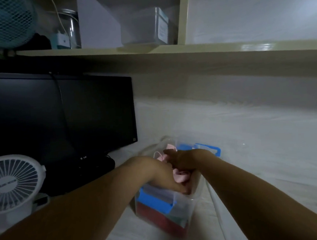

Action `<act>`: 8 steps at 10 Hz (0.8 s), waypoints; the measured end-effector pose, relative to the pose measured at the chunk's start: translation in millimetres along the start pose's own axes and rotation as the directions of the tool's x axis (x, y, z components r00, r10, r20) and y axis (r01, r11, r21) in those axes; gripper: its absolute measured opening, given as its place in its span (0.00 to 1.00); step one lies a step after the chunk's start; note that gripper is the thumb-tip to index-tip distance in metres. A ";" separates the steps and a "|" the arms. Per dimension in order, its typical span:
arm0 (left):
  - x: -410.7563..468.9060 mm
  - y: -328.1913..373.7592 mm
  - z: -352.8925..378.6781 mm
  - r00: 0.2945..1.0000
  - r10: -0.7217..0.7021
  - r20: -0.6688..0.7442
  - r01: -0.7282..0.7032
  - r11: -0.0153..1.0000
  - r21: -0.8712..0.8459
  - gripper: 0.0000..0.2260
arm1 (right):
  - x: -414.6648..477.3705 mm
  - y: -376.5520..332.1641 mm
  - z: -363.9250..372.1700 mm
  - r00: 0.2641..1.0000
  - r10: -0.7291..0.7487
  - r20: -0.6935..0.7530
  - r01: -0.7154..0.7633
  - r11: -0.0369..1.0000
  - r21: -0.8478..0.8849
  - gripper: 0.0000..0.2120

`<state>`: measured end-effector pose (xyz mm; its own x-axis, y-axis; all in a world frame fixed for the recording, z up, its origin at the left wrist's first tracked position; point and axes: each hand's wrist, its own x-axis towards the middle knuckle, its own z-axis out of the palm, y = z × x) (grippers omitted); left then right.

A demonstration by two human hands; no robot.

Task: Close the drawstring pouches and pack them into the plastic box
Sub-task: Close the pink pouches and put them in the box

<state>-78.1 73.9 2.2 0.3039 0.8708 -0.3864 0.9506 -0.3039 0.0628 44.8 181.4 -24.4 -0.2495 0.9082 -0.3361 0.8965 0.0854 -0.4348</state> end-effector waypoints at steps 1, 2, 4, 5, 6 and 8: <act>-2.8 16.5 -11.3 0.993 -0.105 0.046 0.106 0.994 -0.014 0.28 | -12.9 -7.5 11.3 0.993 0.027 0.114 -0.041 0.991 0.125 0.24; -3.1 14.2 -10.2 0.993 -0.073 0.091 0.077 0.996 -0.040 0.29 | -24.0 -11.4 11.9 0.994 -0.026 0.102 0.019 0.997 0.073 0.25; -14.2 3.1 -10.6 0.991 -0.012 -0.135 -0.001 0.995 -0.096 0.43 | -32.3 -1.3 -12.3 0.883 -0.239 -0.405 0.222 0.971 -0.087 0.15; -31.0 18.5 -23.0 0.959 0.098 -0.267 -0.166 0.956 -0.243 0.25 | -69.7 22.2 -33.6 0.714 -0.321 -0.622 0.322 0.940 -0.115 0.17; -34.3 50.6 -30.4 0.864 0.103 -0.492 -0.257 0.932 -0.256 0.19 | -113.9 62.4 -38.4 0.631 -0.250 -0.734 0.313 0.948 -0.054 0.16; -14.1 137.5 15.9 0.750 0.263 -0.607 -0.423 0.896 -0.135 0.20 | -171.1 176.0 -5.9 0.730 -0.077 -0.679 0.065 0.997 -0.043 0.16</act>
<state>47.4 13.7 1.7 0.5160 0.8078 0.2848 0.7314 -0.5886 0.3445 247.4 43.5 -38.5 -0.0027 0.9348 0.3553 0.8934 0.1619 -0.4192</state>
